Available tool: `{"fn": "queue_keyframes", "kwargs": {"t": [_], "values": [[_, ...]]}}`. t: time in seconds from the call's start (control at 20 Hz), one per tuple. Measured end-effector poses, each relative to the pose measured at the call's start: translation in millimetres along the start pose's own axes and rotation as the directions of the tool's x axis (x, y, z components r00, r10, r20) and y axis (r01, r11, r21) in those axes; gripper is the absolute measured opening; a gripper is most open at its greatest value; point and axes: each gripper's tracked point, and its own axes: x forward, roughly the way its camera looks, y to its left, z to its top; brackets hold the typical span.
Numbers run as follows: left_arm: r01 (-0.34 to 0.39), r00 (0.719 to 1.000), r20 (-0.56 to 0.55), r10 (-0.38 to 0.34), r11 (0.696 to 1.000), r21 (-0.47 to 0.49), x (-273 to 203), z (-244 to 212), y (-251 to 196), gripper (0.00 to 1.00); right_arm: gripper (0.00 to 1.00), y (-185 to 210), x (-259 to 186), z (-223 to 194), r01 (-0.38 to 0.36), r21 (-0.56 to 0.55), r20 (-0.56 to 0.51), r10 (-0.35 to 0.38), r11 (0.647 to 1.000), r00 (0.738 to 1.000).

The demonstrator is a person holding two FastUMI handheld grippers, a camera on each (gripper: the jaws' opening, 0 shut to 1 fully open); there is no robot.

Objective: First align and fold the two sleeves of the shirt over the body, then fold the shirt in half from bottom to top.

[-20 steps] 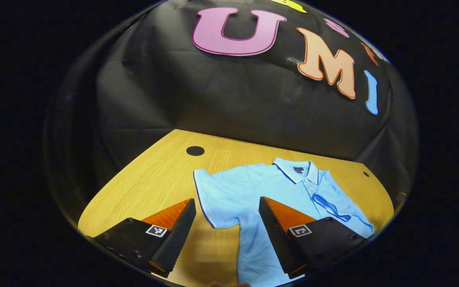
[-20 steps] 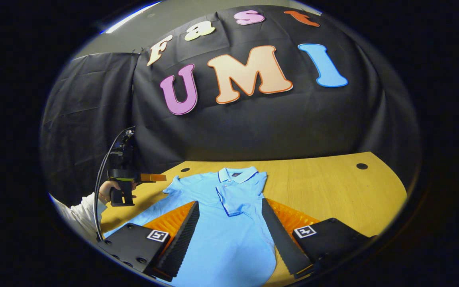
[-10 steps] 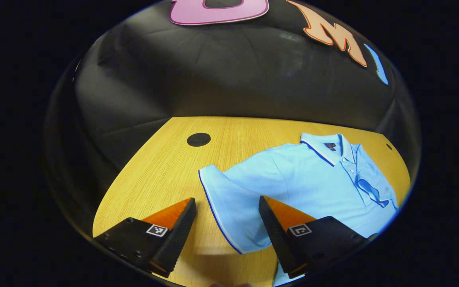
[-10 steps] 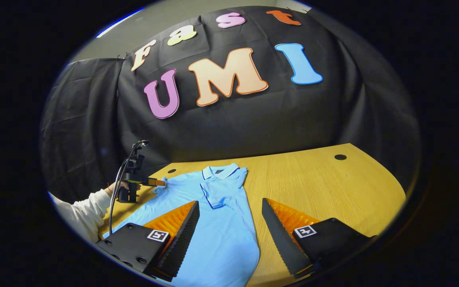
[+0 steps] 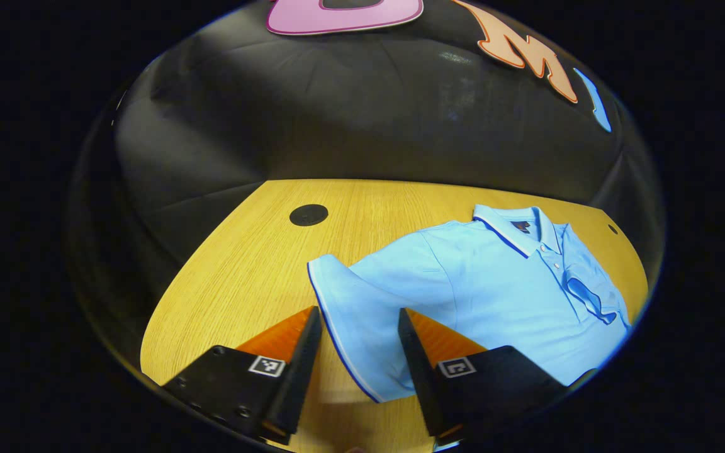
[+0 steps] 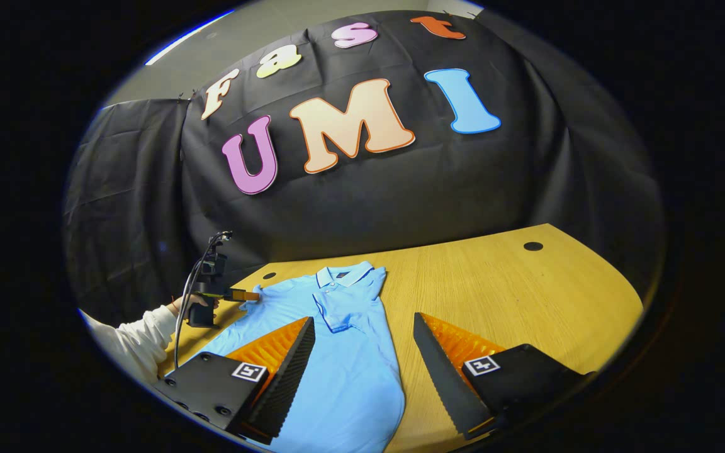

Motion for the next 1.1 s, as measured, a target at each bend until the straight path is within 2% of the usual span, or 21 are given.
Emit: {"fn": "queue_keyframes", "kwargs": {"t": [0.05,0.1,0.2,0.25,0.3,0.5,0.8,1.1], "values": [[0.013,1.000,-0.003,-0.013,1.000,0.000,1,1,-4,0.55,0.98,-1,0,-3,-0.001,0.008,-0.007,0.001,1.000,1.000],[0.029,1.000,-0.003,-0.029,1.000,-0.002,2,1,-8,0.45,0.98,-3,-2,-7,0.002,0.009,-0.012,-0.002,1.000,1.000],[0.042,0.999,-0.010,-0.042,0.999,-0.001,2,0,-14,0.12,0.98,-10,-4,-12,0.017,0.006,-0.022,-0.017,1.000,1.000],[0.034,0.999,-0.013,-0.034,0.999,0.000,2,1,-14,0.03,0.98,-13,-5,-15,0.026,0.007,-0.027,-0.026,1.000,0.999],[0.027,0.999,-0.018,-0.027,1.000,0.006,1,1,-14,0.00,0.98,-16,-7,-17,0.032,0.014,-0.032,-0.031,0.999,0.999],[0.012,1.000,0.022,-0.013,0.999,0.038,-7,22,-22,0.00,0.98,-20,-8,-19,0.034,0.056,-0.031,-0.032,0.998,0.999],[0.076,0.984,0.148,-0.101,0.983,0.169,-39,74,-88,0.00,0.98,-21,-7,-20,0.024,0.077,-0.029,-0.022,0.997,0.999],[0.180,0.962,0.131,-0.241,0.916,0.359,-55,63,-184,0.00,0.98,-21,-10,-24,0.021,0.085,-0.025,-0.019,0.996,1.000]]}}
